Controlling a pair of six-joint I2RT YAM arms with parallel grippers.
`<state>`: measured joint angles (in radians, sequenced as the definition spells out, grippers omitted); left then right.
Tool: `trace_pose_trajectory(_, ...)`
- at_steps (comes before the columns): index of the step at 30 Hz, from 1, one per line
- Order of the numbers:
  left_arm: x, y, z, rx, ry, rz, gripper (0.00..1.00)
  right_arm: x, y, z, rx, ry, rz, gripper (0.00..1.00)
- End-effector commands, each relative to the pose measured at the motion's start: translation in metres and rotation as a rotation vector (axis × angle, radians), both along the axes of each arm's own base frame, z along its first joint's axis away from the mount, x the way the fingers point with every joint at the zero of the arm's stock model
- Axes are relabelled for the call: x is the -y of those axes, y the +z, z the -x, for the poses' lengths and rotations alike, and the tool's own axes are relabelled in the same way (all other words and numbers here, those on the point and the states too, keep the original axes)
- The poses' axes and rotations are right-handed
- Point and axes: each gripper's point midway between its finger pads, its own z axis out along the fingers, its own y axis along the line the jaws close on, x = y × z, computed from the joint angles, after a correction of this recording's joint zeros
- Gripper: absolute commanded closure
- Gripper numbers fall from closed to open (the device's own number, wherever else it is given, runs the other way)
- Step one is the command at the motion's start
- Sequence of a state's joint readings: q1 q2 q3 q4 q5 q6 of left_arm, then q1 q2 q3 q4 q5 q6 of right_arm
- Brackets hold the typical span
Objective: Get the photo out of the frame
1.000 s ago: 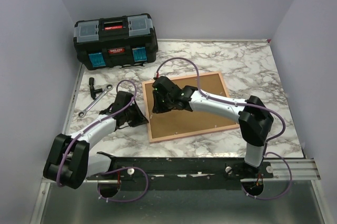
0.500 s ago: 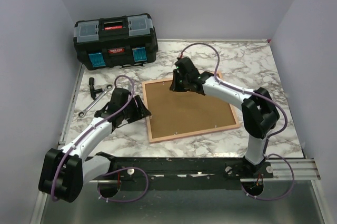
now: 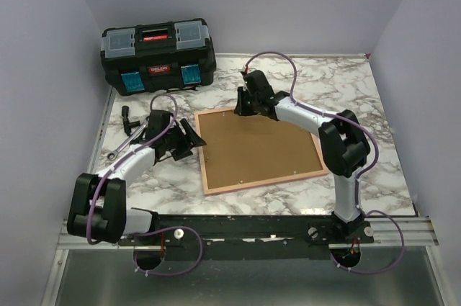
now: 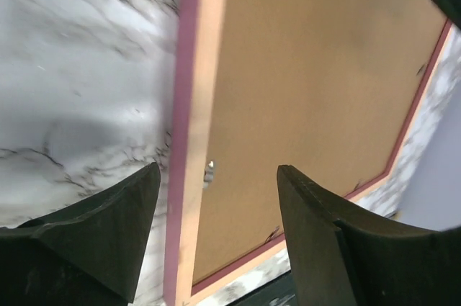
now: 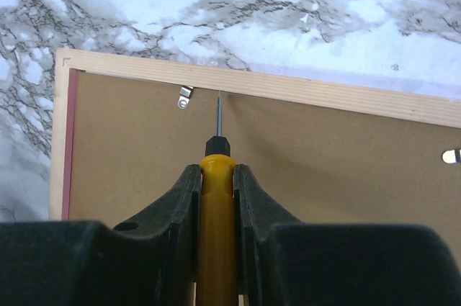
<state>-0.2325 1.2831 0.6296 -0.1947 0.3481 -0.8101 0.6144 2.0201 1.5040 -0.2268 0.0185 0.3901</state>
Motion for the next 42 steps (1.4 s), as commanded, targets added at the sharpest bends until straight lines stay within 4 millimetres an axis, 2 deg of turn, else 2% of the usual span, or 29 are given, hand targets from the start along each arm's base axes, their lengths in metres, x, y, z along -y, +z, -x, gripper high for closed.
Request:
trace_pose_trajectory(1,-0.002,0.012,-0.028,-0.027,0.072,0.164,0.32,-0.012,-0.003,-0.006,0.064,0.088,0.001,0.99)
trace_pose_trajectory(4,-0.009,0.014,-0.041,-0.047,0.068,0.098,0.32,-0.011,-0.014,-0.005,0.068,0.1,0.008,0.99)
trace_pose_trajectory(8,-0.004,0.018,-0.056,-0.08,0.032,0.122,0.33,-0.012,-0.024,-0.006,0.059,0.119,0.026,0.99)
trace_pose_trajectory(16,-0.002,0.007,-0.085,-0.131,-0.012,0.109,0.34,-0.008,-0.006,0.001,0.089,0.129,0.015,0.99)
trace_pose_trajectory(22,-0.013,-0.006,-0.088,-0.139,-0.005,0.045,0.36,-0.014,-0.006,0.009,0.05,0.164,-0.015,0.99)
trace_pose_trajectory(26,-0.012,-0.01,-0.089,-0.159,-0.013,0.045,0.38,-0.013,-0.006,0.015,0.042,0.156,-0.035,0.99)
trace_pose_trajectory(31,-0.01,-0.009,-0.089,-0.16,-0.014,0.048,0.39,-0.015,0.005,0.025,0.036,0.163,-0.082,0.99)
trace_pose_trajectory(34,-0.008,-0.013,-0.087,-0.172,-0.029,0.023,0.4,-0.013,0.004,0.029,0.029,0.154,-0.091,0.99)
trace_pose_trajectory(37,-0.004,-0.019,-0.087,-0.177,-0.039,-0.01,0.43,-0.011,-0.006,0.028,0.019,0.138,-0.077,0.99)
trace_pose_trajectory(42,0.001,-0.031,-0.082,-0.215,-0.052,-0.031,0.53,-0.012,-0.019,0.017,0.023,0.119,-0.056,0.99)
